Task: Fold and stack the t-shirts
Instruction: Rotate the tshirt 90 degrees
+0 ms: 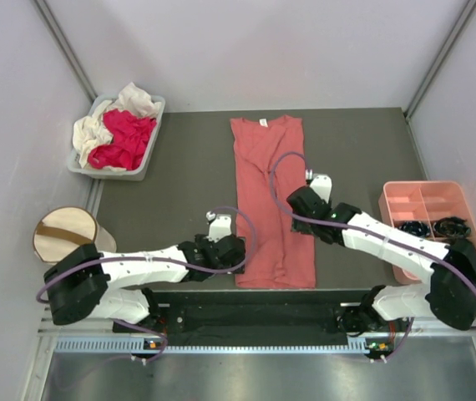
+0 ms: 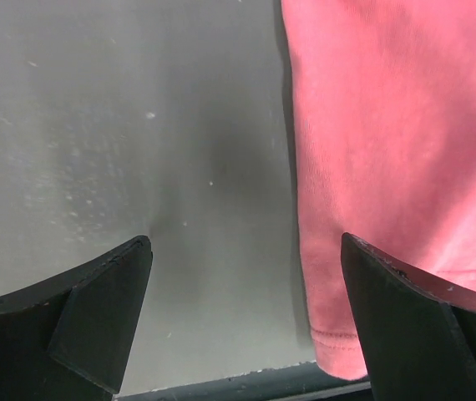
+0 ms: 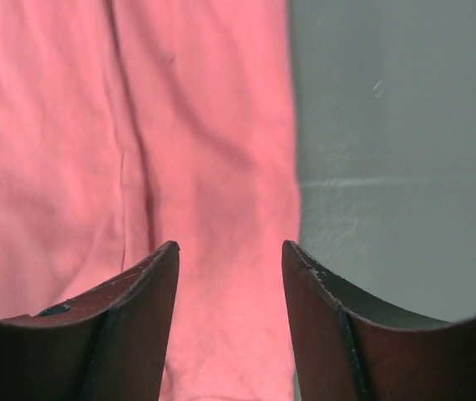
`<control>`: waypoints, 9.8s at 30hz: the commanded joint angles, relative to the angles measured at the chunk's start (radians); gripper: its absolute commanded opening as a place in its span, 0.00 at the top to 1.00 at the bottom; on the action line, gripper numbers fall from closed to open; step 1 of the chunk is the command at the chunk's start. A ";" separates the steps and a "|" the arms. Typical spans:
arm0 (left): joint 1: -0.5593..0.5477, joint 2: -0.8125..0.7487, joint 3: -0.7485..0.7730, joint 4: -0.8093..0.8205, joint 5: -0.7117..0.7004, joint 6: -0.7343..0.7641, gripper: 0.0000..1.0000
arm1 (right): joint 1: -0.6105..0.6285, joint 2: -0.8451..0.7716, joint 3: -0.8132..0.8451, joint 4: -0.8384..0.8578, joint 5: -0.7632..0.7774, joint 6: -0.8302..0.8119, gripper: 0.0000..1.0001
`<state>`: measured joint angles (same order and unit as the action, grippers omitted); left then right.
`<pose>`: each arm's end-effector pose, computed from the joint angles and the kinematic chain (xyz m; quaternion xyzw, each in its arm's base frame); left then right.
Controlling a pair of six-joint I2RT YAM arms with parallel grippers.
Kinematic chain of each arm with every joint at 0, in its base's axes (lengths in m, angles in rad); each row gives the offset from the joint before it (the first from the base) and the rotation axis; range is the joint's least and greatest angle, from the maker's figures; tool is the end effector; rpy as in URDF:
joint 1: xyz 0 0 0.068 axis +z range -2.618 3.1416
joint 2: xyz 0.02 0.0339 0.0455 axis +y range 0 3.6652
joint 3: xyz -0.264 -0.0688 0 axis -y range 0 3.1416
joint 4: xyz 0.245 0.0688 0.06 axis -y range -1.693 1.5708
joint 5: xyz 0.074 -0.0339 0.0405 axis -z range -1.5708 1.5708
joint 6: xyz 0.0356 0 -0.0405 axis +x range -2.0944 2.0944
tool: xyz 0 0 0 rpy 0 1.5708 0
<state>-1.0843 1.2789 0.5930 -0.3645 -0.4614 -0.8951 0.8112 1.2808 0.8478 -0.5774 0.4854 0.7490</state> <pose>0.1189 -0.1908 0.1657 0.0303 0.9421 -0.0881 0.3222 0.1829 0.1685 0.2288 0.0374 0.9345 0.0246 0.3533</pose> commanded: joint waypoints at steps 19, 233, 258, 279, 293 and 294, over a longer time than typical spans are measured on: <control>-0.127 -0.045 -0.117 -0.051 -0.071 -0.217 0.01 | -0.196 0.824 0.940 0.068 -0.178 -0.401 0.44; -0.129 -0.118 -0.156 -0.172 -0.171 -0.364 0.01 | -0.469 1.186 1.352 0.191 0.363 -0.679 0.24; -0.128 -0.076 -0.122 -0.154 -0.180 -0.340 0.01 | -0.488 0.991 1.172 0.330 -0.623 -0.567 0.18; -0.128 -0.108 -0.154 -0.169 -0.186 -0.370 0.01 | -0.477 1.244 1.427 0.208 -0.771 -0.462 0.14; -0.128 -0.116 -0.160 -0.166 -0.189 -0.377 0.01 | -0.495 1.171 1.354 0.149 -0.361 -0.484 0.12; -0.129 -0.116 -0.160 -0.165 -0.189 -0.374 0.01 | -0.494 1.155 1.335 0.151 -0.326 -0.485 0.12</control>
<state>-1.2110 1.1584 0.4622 -0.4934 -0.6823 -1.2369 0.3195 2.5324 2.2208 -0.4156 -0.0090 0.2806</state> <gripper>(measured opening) 0.989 0.873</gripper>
